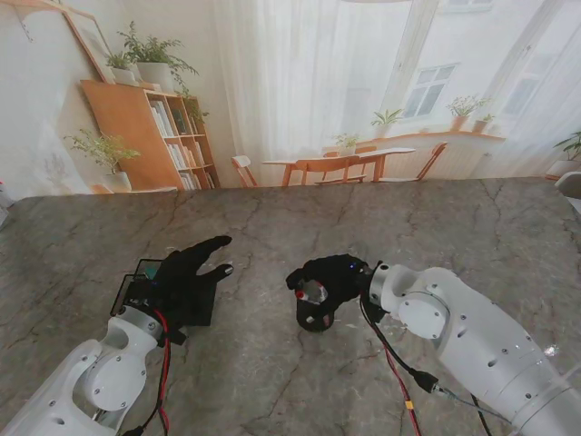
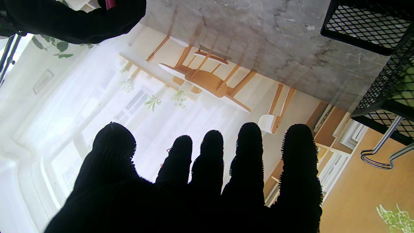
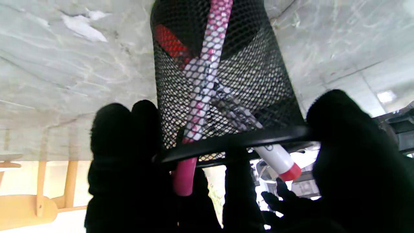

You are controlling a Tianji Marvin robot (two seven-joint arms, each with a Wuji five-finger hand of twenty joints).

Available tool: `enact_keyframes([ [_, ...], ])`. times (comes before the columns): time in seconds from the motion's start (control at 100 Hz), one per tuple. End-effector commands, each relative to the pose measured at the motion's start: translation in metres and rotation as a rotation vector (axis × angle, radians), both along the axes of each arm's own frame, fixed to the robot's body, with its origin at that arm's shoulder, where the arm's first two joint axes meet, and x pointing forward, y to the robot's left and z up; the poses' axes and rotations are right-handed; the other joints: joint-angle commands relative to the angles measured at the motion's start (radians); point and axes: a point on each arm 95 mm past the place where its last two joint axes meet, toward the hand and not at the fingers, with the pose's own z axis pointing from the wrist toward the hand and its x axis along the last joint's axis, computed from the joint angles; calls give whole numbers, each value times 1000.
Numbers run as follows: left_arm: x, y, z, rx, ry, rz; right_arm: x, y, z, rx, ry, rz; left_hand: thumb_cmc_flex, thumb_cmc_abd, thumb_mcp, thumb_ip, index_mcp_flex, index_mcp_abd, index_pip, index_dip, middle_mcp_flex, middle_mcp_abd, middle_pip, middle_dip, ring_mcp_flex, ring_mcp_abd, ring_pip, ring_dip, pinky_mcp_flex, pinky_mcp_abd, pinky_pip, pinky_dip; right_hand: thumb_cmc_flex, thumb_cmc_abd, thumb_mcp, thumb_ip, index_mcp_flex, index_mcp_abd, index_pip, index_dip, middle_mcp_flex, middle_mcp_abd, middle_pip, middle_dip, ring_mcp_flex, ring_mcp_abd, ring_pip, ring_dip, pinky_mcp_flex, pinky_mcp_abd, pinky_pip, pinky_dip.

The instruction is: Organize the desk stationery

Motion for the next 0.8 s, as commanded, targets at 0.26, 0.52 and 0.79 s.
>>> enact_keyframes([
  [0.26,-2,-1,-3,-15,5,2,-9,0,-6,-92,66,25,25,92,-1,-85,19,-15,8,8,12,-3,-8,4,14,-10,10,3,-10,-23,23,32,-22,124,26,5,-160,14,-140,-68,-130,14,-241,-73,-53,0,-64,19,-94,120,40,98],
  [0.52,-2,-1,-4,-23,8,3,-11,-1,-4,-130,66,32,51,112,-3,-88,22,-17,9,8,14,-7,-8,3,18,-12,10,3,-8,-24,25,34,-68,146,25,0,-231,44,-185,-79,-243,50,-325,-86,-108,32,-114,17,-150,168,13,119],
  [0.79,-2,-1,-4,-26,10,6,-11,-2,-1,-125,60,30,66,116,-7,-89,22,-17,9,7,14,-7,-8,3,18,-16,10,3,-7,-23,26,35,-144,198,20,-9,-213,44,-205,-85,-253,58,-361,-102,-152,78,-276,-28,-259,257,-82,142],
])
